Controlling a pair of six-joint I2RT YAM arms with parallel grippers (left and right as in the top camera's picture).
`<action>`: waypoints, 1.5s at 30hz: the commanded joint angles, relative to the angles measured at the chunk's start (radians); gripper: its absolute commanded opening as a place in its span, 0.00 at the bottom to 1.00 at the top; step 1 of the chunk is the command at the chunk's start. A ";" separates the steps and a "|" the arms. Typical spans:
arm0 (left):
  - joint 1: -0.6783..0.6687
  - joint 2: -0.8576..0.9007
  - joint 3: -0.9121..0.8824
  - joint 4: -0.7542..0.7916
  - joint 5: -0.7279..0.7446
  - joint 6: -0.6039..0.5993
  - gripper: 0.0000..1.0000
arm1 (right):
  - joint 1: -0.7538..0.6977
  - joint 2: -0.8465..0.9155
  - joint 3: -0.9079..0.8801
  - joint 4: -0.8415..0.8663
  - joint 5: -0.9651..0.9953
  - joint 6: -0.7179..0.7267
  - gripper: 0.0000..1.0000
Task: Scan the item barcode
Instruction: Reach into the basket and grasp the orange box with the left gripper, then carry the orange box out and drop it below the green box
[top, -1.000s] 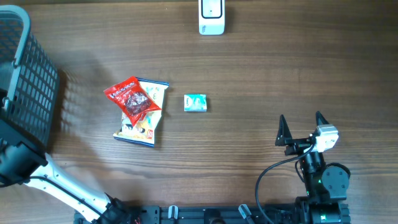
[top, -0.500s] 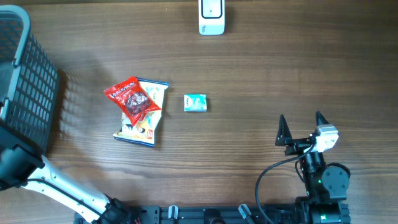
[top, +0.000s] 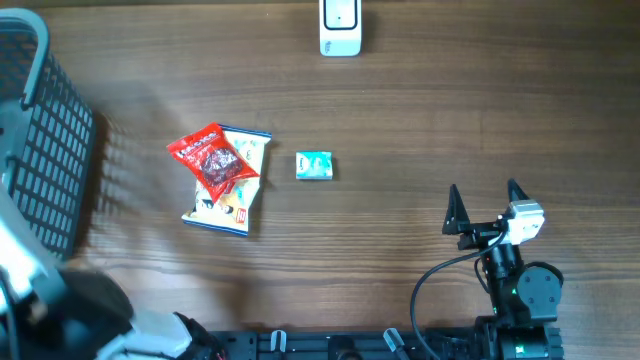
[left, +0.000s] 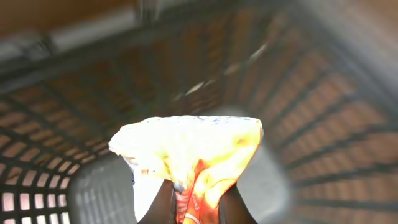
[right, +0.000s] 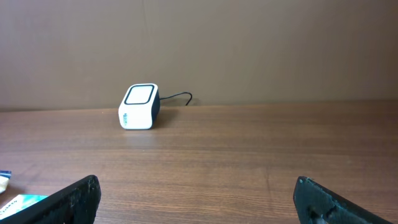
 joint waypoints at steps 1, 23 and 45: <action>-0.072 -0.175 0.002 -0.043 0.294 -0.149 0.04 | 0.003 -0.006 -0.001 0.003 0.010 0.008 1.00; -1.006 0.083 -0.447 -0.280 0.550 -0.153 0.36 | 0.003 -0.006 -0.001 0.003 0.010 0.008 1.00; -0.523 -0.386 -0.262 -0.501 0.546 -0.153 1.00 | 0.003 -0.006 -0.001 0.003 0.010 0.008 1.00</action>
